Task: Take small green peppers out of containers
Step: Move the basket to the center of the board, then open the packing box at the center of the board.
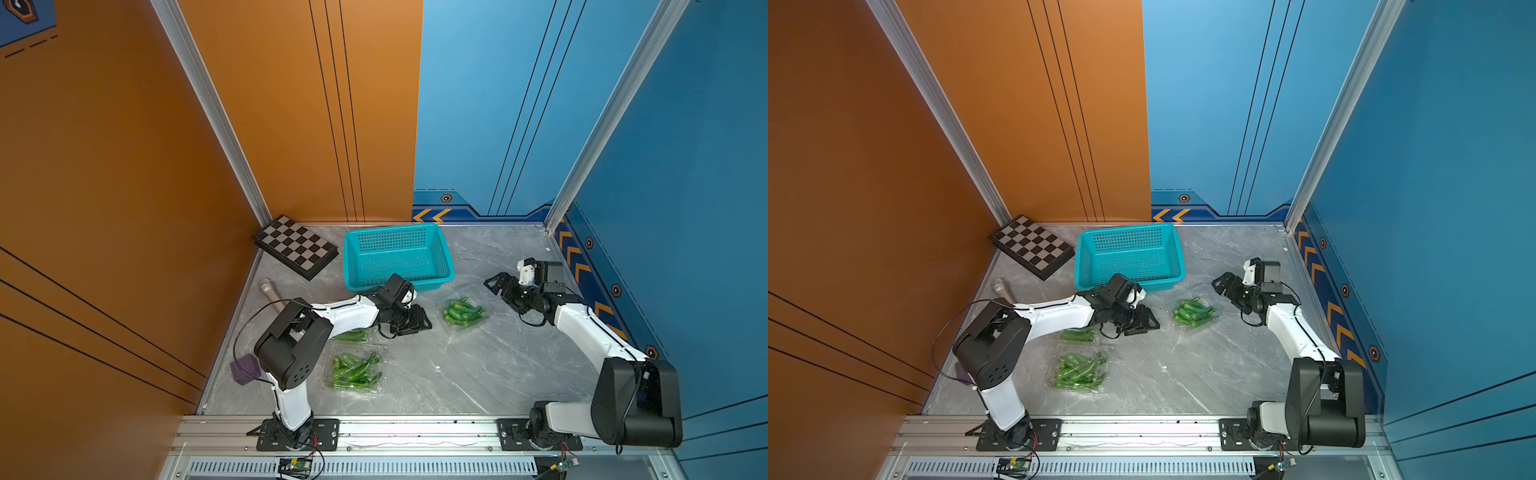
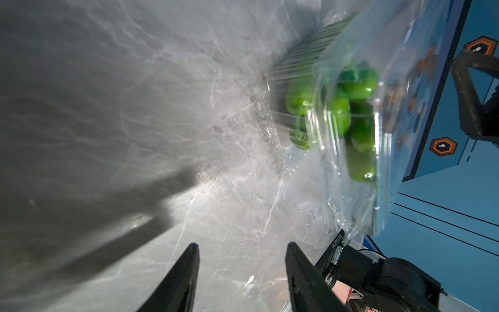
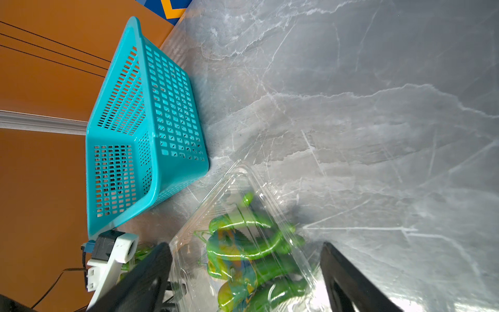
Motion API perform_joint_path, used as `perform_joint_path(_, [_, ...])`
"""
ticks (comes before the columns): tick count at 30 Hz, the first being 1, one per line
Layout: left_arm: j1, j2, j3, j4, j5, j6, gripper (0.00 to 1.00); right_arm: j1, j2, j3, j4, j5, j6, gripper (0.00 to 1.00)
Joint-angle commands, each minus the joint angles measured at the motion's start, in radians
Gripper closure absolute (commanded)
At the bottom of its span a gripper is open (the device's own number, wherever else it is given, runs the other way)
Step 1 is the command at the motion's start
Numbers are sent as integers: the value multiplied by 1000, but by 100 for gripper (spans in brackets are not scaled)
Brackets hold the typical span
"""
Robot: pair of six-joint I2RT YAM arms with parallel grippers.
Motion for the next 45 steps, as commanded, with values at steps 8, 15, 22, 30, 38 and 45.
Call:
perform_joint_path(8, [-19, 17, 62, 6, 10, 10, 45, 30, 60, 25, -17, -4, -35, 15])
perform_joint_path(15, [-56, 32, 18, 95, 3, -49, 49, 41, 49, 3, -23, 17, -37, 15])
perform_joint_path(22, [-57, 24, -13, 132, -17, -56, 51, 46, 48, 5, -26, 22, -37, 16])
perform_joint_path(30, [-65, 55, -14, 187, -4, -83, 52, 65, 51, 5, -31, 31, -16, 16])
perform_joint_path(38, [-64, 77, -20, 238, -13, -107, 54, 75, 65, 6, -28, 28, -7, 17])
perform_joint_path(45, [-60, 85, -70, 350, 10, -160, 54, 84, 67, -4, -21, 25, 1, 18])
